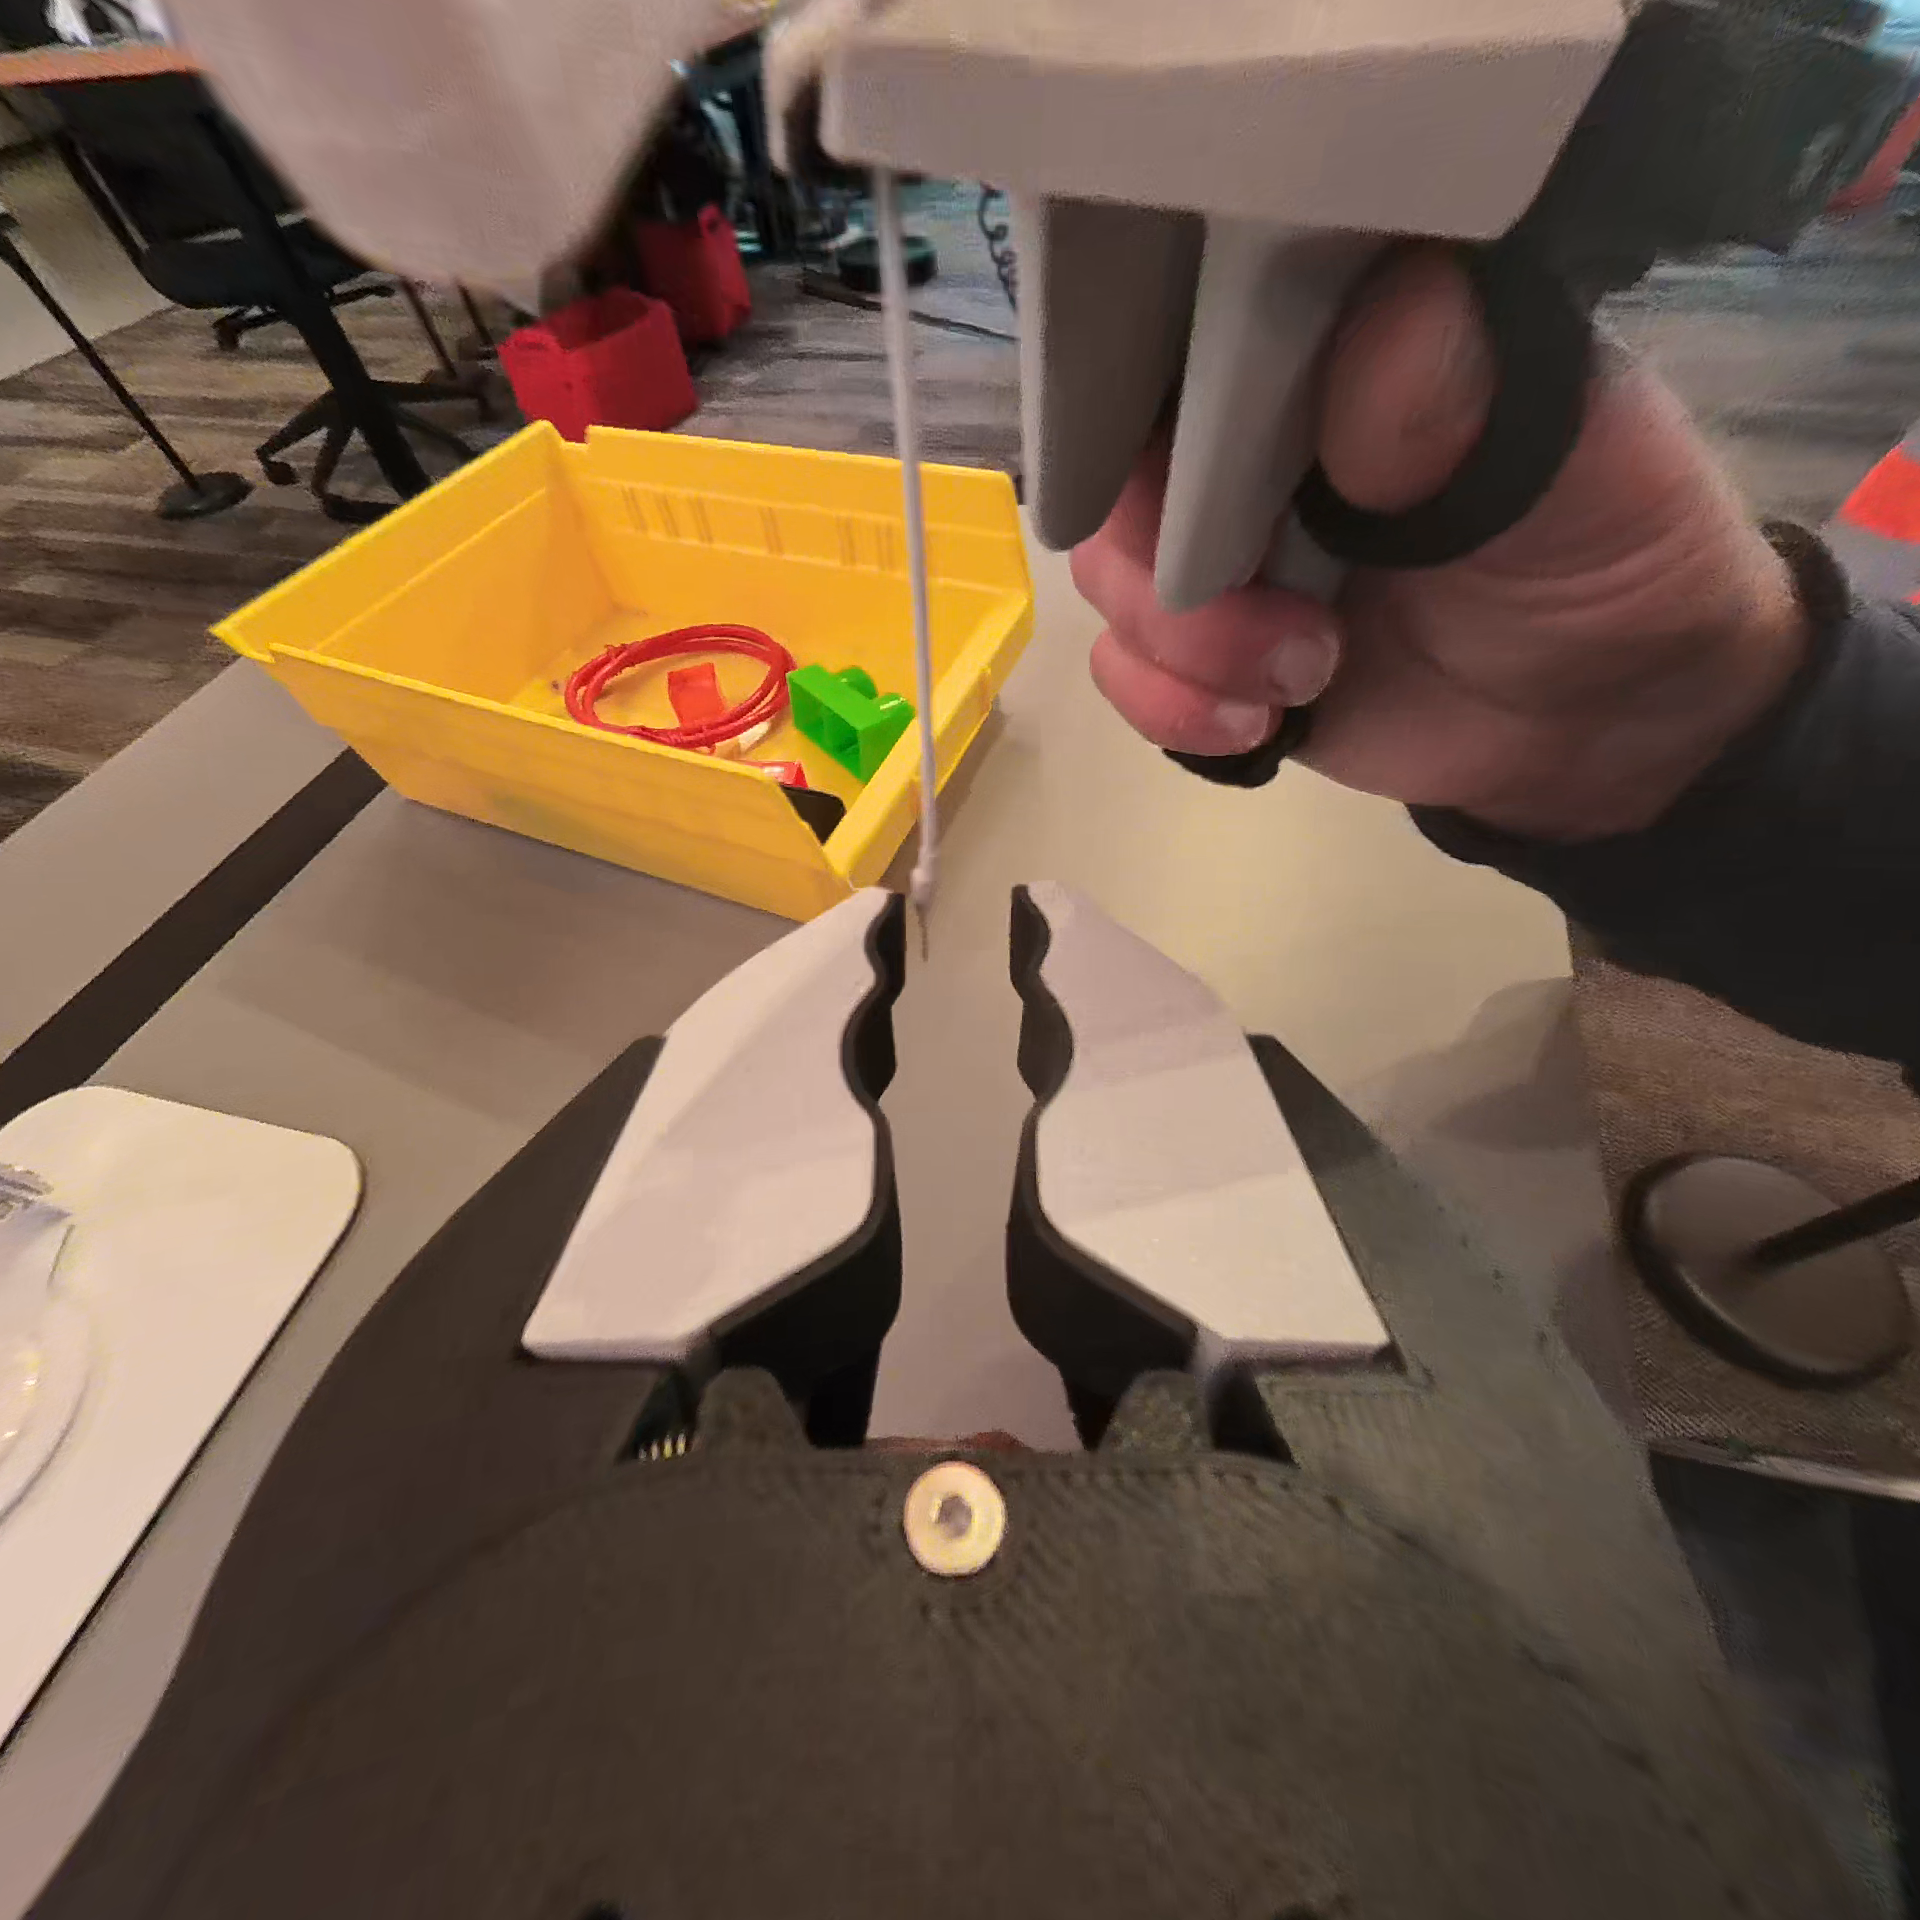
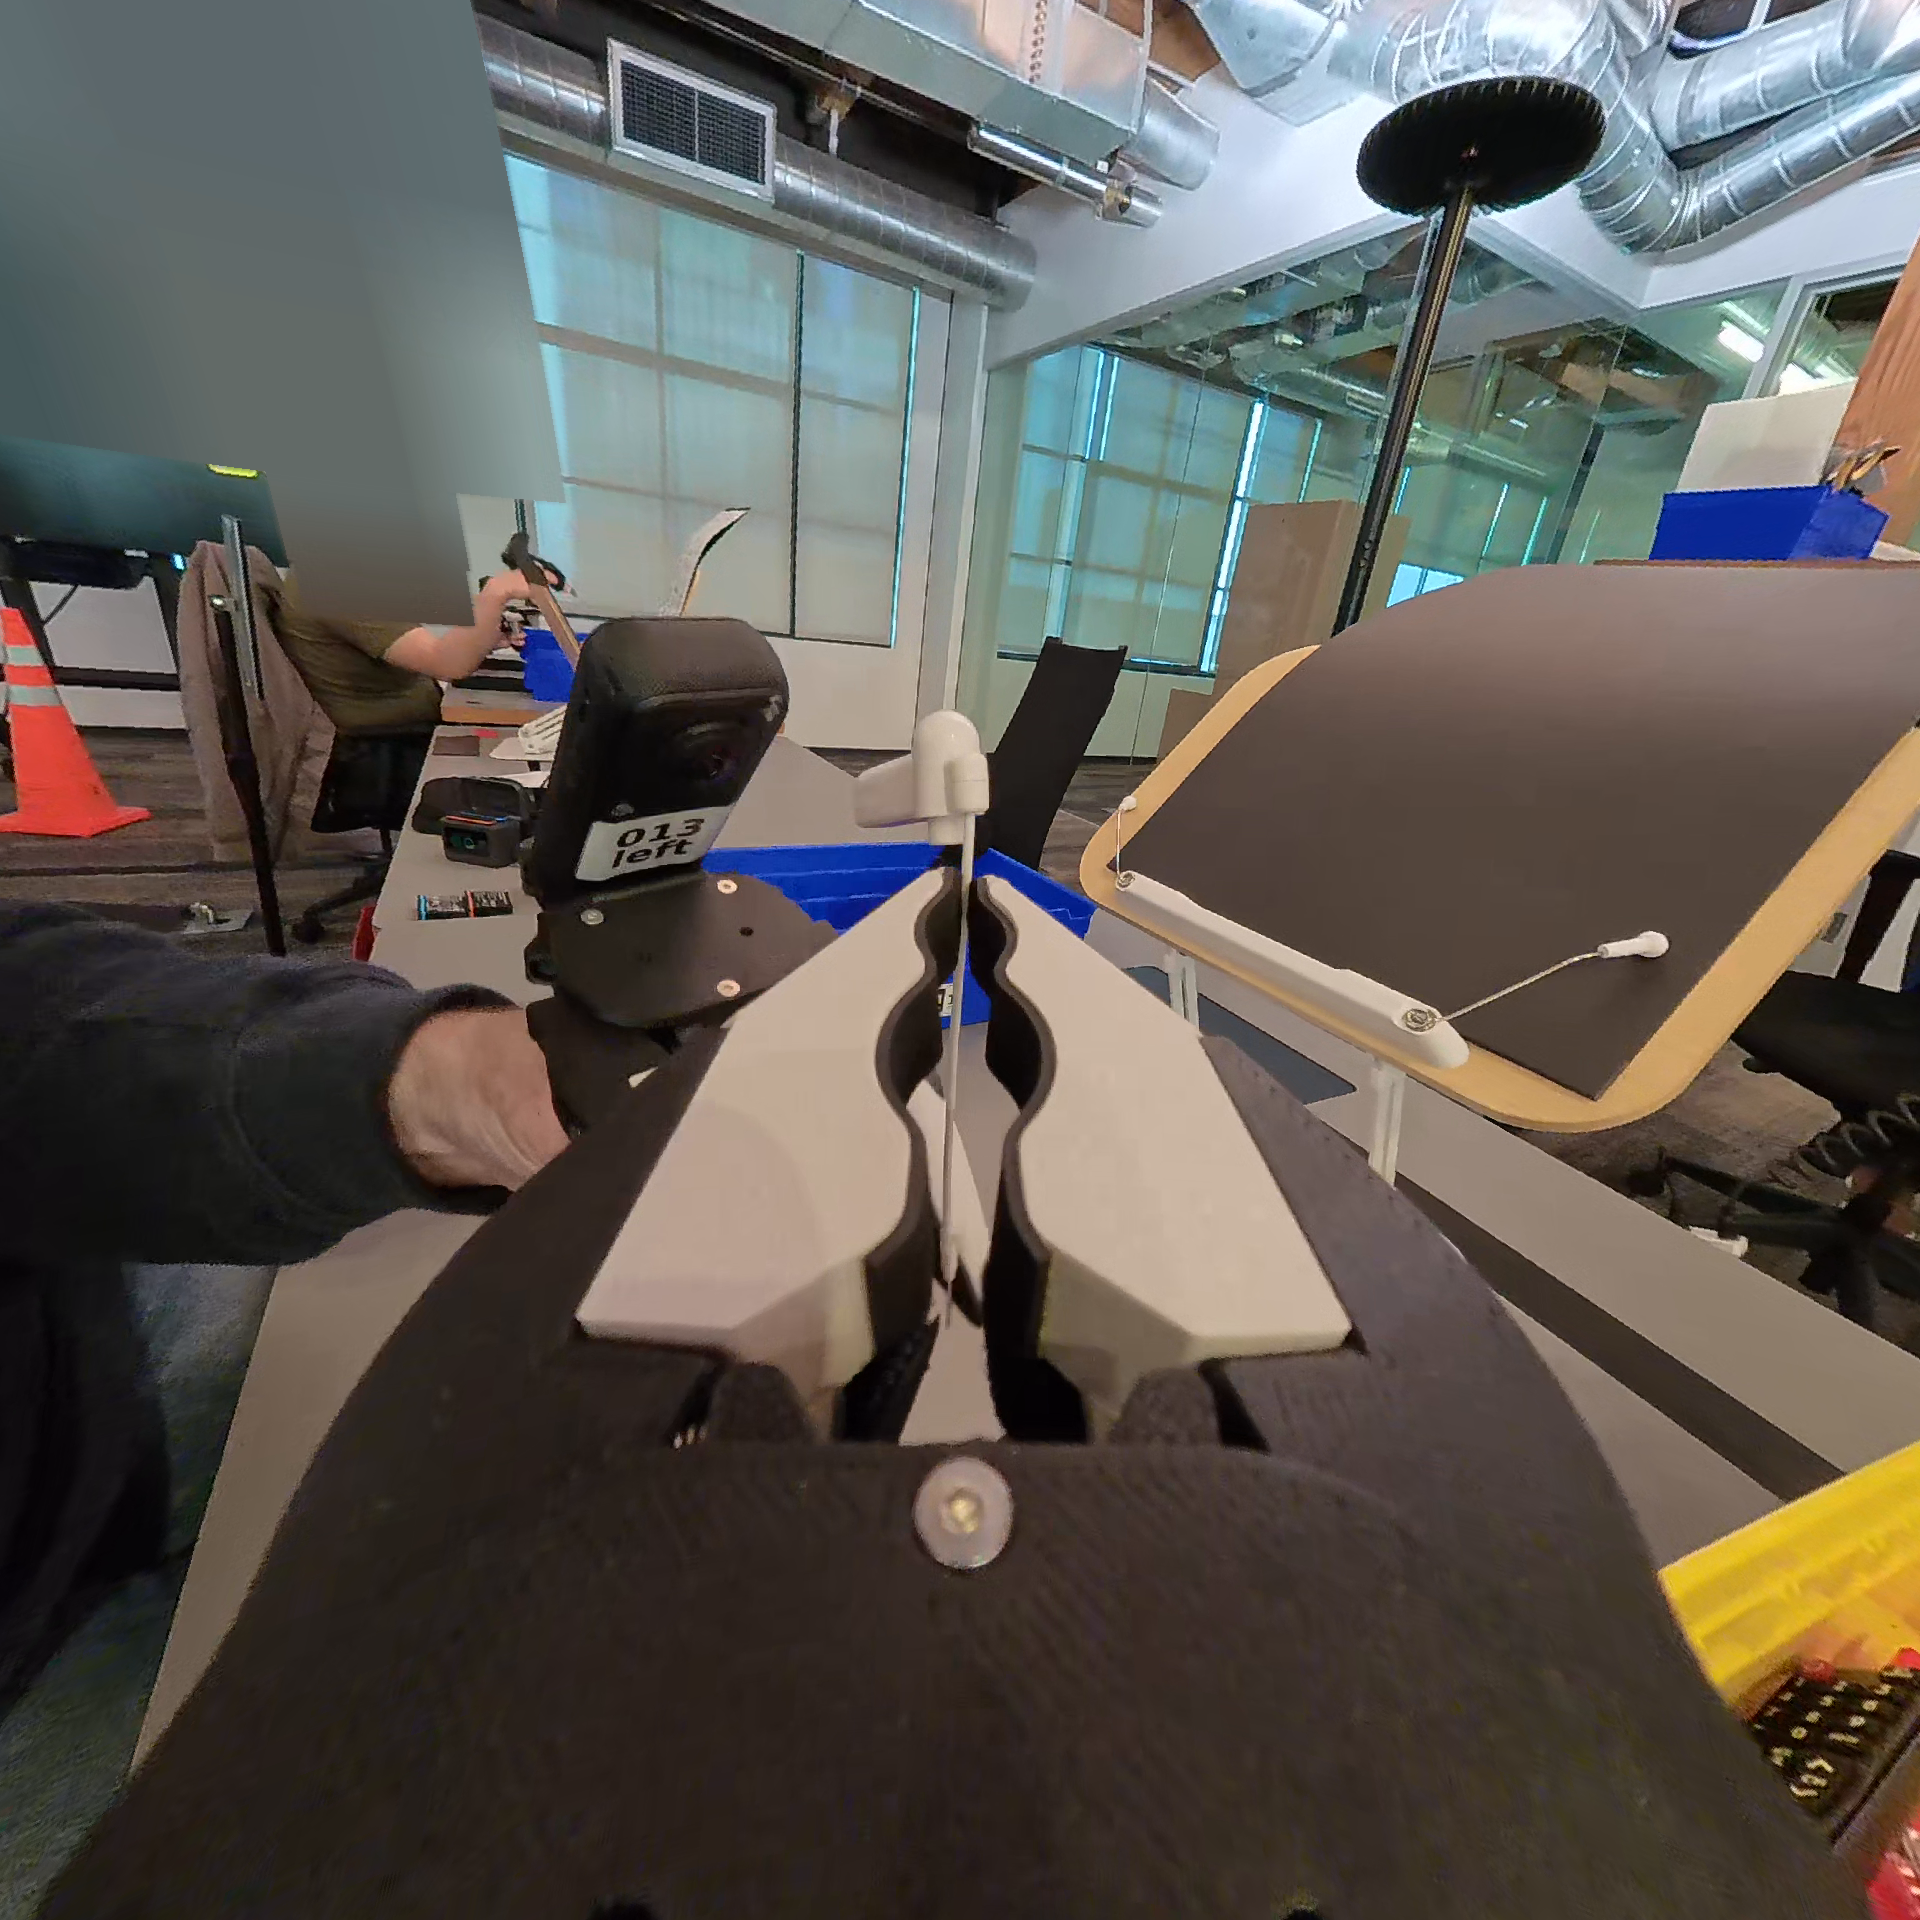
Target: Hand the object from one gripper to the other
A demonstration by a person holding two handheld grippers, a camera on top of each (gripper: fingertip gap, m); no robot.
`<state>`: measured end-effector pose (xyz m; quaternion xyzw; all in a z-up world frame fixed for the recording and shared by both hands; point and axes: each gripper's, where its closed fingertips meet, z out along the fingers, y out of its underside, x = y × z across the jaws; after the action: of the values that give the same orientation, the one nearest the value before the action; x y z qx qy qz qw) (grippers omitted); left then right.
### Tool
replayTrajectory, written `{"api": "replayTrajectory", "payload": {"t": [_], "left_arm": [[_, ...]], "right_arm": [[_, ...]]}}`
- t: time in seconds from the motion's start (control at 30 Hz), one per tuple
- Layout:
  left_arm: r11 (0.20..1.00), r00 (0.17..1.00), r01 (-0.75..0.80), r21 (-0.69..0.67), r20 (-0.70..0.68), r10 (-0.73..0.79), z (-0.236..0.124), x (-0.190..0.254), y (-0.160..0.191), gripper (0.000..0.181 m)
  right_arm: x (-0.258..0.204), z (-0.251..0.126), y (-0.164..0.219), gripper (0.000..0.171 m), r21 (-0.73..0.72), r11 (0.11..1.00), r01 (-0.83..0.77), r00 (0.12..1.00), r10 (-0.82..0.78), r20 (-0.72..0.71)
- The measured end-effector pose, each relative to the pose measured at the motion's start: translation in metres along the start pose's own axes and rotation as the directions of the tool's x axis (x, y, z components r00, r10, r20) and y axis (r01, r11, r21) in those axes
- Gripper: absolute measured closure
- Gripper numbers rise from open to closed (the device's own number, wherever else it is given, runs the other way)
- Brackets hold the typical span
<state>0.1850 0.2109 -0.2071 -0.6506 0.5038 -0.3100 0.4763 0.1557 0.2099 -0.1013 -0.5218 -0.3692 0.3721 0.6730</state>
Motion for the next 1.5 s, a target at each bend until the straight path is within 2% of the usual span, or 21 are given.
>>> {"api": "replayTrajectory", "payload": {"t": [0.07,0.2,0.4,0.43,0.5,0.6,0.7,0.77,1.03,1.2,1.3,1.5], "left_arm": [[1.0,1.0,0.002,0.023,-0.005,-0.002,0.001,0.002,-0.002,0.179],[0.999,1.0,0.011,0.04,0.018,-0.012,-0.002,-0.003,-0.003,0.179],[0.994,0.991,-0.103,-0.034,0.085,0.106,-0.012,-0.014,0.0,0.179],[0.988,0.982,-0.14,-0.059,0.117,0.146,-0.015,-0.02,0.0,0.18],[0.969,0.952,-0.226,-0.102,0.19,0.242,-0.025,-0.033,-0.002,0.18],[0.898,0.854,-0.384,-0.213,0.288,0.433,-0.045,-0.058,-0.007,0.18],[0.827,0.757,-0.487,-0.279,0.337,0.56,-0.063,-0.073,-0.022,0.18],[0.765,0.683,-0.549,-0.337,0.347,0.643,-0.073,-0.081,-0.03,0.18],[0.483,0.402,-0.7,-0.526,0.269,0.875,-0.072,-0.075,-0.052,0.18],[0.385,0.307,-0.727,-0.569,0.231,0.923,-0.07,-0.07,-0.058,0.18],[0.319,0.249,-0.735,-0.599,0.199,0.948,-0.067,-0.068,-0.059,0.18],[0.282,0.227,-0.743,-0.607,0.169,0.959,-0.063,-0.065,-0.055,0.18]], "right_arm": [[0.0,-0.001,-0.001,0.171,0.007,1.0,0.0,1.0,0.0,0.001],[0.001,-0.004,-0.003,0.171,0.016,1.0,0.0,1.0,0.0,-0.002],[0.002,-0.012,-0.002,0.171,0.012,1.0,-0.013,1.0,0.013,0.014],[0.0,-0.013,0.002,0.17,-0.012,1.0,-0.023,0.999,0.024,0.026],[-0.002,-0.018,0.011,0.155,-0.074,0.997,-0.035,0.998,0.039,0.044],[-0.001,-0.036,0.017,0.145,-0.152,0.987,-0.057,0.994,0.07,0.079],[0.003,-0.055,0.03,0.143,-0.259,0.965,-0.033,0.996,0.053,0.068],[0.006,-0.057,0.016,0.143,-0.2,0.979,-0.043,0.997,0.053,0.049],[-0.003,0.005,0.011,0.148,-0.262,0.965,0.024,1.0,-0.018,0.022],[-0.002,0.025,0.033,0.16,-0.425,0.902,0.079,0.997,-0.083,0.011],[-0.001,0.03,0.039,0.164,-0.459,0.886,0.071,0.997,-0.079,0.003],[0.002,0.028,0.041,0.171,-0.482,0.873,0.073,0.996,-0.087,-0.008]]}}
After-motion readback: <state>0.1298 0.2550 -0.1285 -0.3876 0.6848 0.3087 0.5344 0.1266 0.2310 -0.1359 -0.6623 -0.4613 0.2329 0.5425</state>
